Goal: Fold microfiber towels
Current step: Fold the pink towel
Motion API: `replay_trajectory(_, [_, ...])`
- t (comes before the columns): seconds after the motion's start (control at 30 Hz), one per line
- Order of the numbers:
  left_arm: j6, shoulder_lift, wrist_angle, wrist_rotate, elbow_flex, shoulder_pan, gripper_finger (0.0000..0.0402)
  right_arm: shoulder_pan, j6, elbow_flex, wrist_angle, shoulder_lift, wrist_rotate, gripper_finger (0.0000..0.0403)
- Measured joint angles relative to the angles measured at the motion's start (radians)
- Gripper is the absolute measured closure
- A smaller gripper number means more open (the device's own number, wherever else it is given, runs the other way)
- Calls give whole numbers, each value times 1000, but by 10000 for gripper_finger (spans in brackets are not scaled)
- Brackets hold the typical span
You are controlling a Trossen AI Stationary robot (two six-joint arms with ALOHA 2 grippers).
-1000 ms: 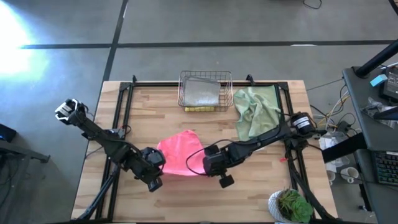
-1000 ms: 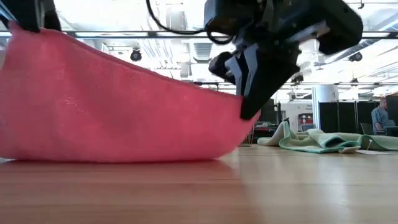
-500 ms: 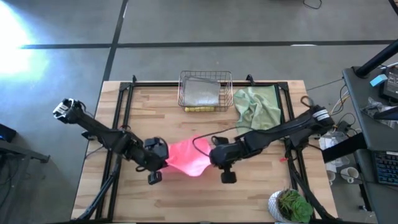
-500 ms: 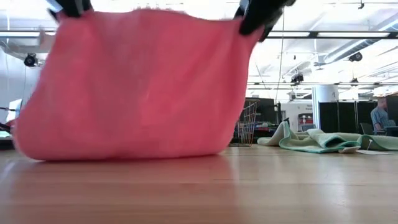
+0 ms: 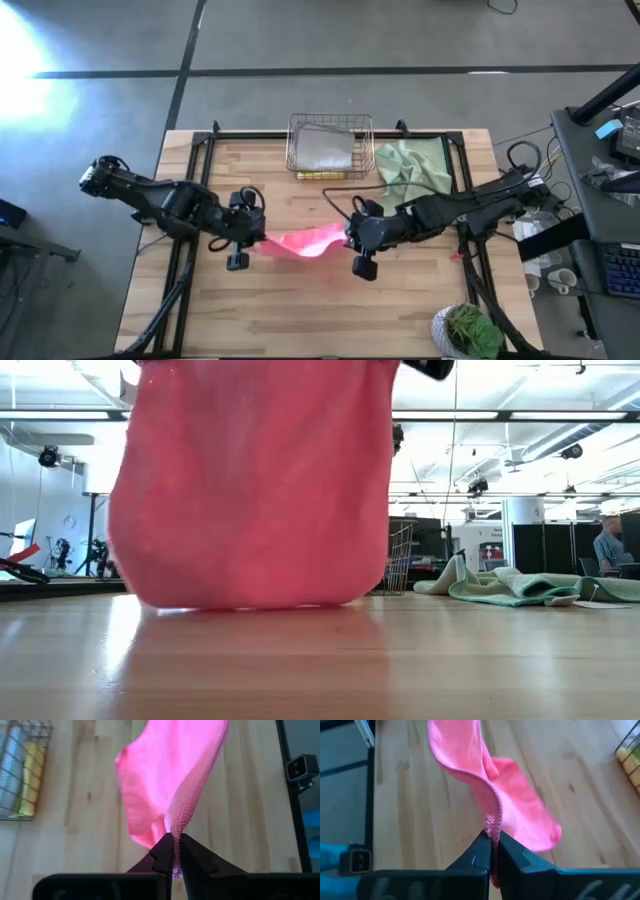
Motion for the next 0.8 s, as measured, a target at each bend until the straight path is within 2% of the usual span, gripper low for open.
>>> replay_trajectory(0.17, [2, -37, -16, -23, 31, 33, 389, 0, 42, 98, -85, 10, 37, 394])
replay_trajectory(0.27, [-31, -63, -10, -61, 54, 47, 389, 0, 92, 155, -129, 10, 119, 394])
replay_trajectory(0.4, [-190, -103, -4, -257, 67, 61, 389, 0, 101, 242, -186, 10, 244, 394])
replay_trajectory(0.47, [-317, -120, 2, -369, 61, 64, 389, -1, 93, 275, -193, 10, 271, 394])
replay_trajectory(0.5, [-369, -125, 16, -388, 57, 64, 389, -5, 79, 288, -195, 10, 272, 394])
replay_trajectory(0.67, [-366, -120, 141, -313, 54, 62, 389, -6, 21, 335, -195, 11, 300, 394])
replay_trajectory(0.8, [-265, -124, 278, -205, 55, 63, 389, -6, -9, 367, -214, 11, 314, 394])
